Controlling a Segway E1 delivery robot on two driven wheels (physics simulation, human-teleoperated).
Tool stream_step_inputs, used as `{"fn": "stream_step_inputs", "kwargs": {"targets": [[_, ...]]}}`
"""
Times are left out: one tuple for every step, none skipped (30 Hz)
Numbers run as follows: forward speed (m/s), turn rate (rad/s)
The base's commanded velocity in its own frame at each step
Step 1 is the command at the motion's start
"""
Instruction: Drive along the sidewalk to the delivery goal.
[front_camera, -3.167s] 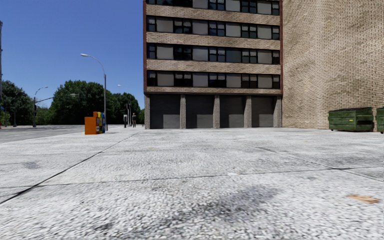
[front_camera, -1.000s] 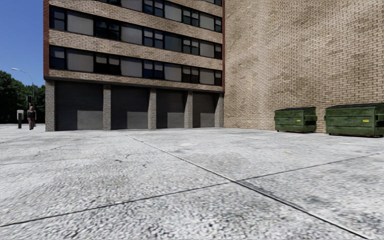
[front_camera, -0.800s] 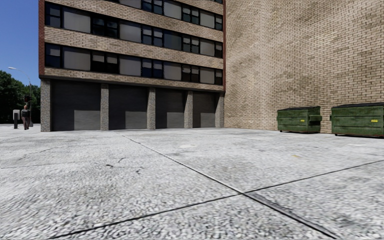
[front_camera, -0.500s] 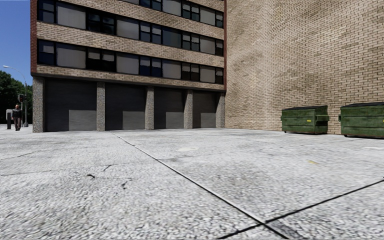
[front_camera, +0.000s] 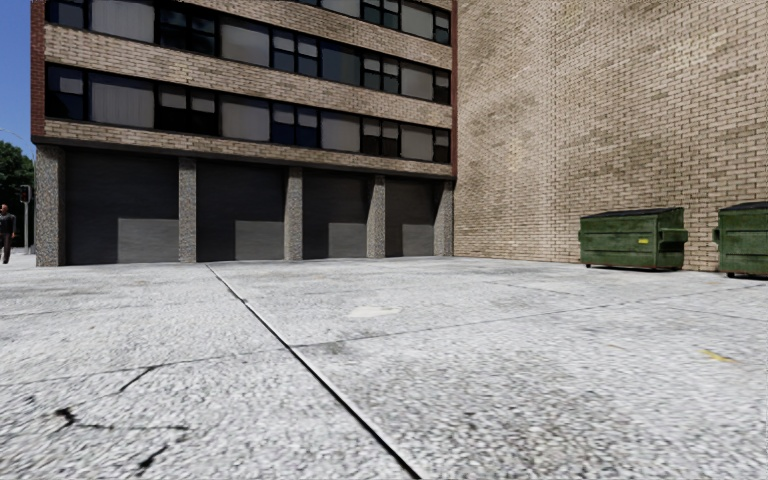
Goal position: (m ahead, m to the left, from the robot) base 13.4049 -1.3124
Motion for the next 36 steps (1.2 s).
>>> {"fn": "stream_step_inputs", "kwargs": {"targets": [[2.0,0.0],[2.0,0.0],[2.0,0.0],[2.0,0.0],[2.0,0.0],[2.0,0.0],[2.0,0.0],[2.0,0.0],[2.0,0.0],[2.0,0.0],[2.0,0.0],[2.0,0.0],[2.0,0.0],[2.0,0.0],[2.0,0.0],[2.0,0.0],[2.0,0.0],[2.0,0.0],[2.0,0.0],[2.0,0.0],[2.0,0.0],[2.0,0.0],[2.0,0.0],[2.0,-0.04],[2.0,-0.04],[2.0,-0.05],[2.0,-0.05],[2.0,-0.06],[2.0,-0.06],[2.0,-0.07],[2.0,-0.09],[2.0,-0.15],[2.0,-0.19],[2.0,-0.19],[2.0,-0.21],[2.0,-0.22]]}}
